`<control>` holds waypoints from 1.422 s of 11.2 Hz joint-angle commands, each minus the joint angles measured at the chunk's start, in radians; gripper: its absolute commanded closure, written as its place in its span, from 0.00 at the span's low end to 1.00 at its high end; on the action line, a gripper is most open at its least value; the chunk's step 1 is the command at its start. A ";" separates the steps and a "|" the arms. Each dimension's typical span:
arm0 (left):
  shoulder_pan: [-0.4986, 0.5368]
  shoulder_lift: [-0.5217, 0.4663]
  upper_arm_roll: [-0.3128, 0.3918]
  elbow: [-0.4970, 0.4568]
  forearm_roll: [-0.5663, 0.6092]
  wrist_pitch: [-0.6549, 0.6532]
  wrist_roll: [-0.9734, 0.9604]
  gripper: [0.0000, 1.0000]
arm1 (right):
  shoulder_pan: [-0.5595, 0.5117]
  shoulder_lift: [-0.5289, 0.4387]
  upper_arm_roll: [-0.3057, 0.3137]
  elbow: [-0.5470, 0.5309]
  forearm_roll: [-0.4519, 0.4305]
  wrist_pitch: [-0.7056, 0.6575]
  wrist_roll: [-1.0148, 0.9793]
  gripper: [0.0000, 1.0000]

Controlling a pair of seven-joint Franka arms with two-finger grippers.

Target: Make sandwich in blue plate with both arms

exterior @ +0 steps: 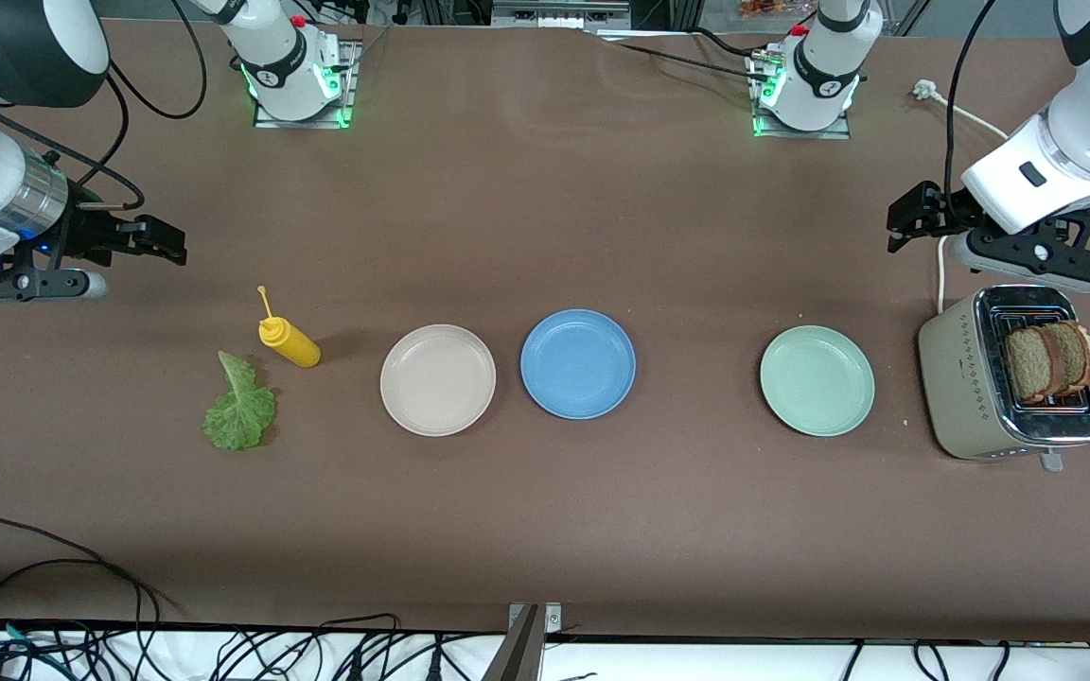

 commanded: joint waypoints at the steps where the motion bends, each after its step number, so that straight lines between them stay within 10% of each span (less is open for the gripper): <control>1: 0.004 -0.004 0.000 0.009 0.009 -0.009 0.024 0.00 | -0.008 0.009 -0.001 0.025 0.018 -0.022 -0.015 0.00; 16: 0.004 -0.006 0.000 0.009 0.008 -0.009 0.022 0.00 | -0.015 0.026 -0.006 0.024 0.014 -0.034 0.010 0.00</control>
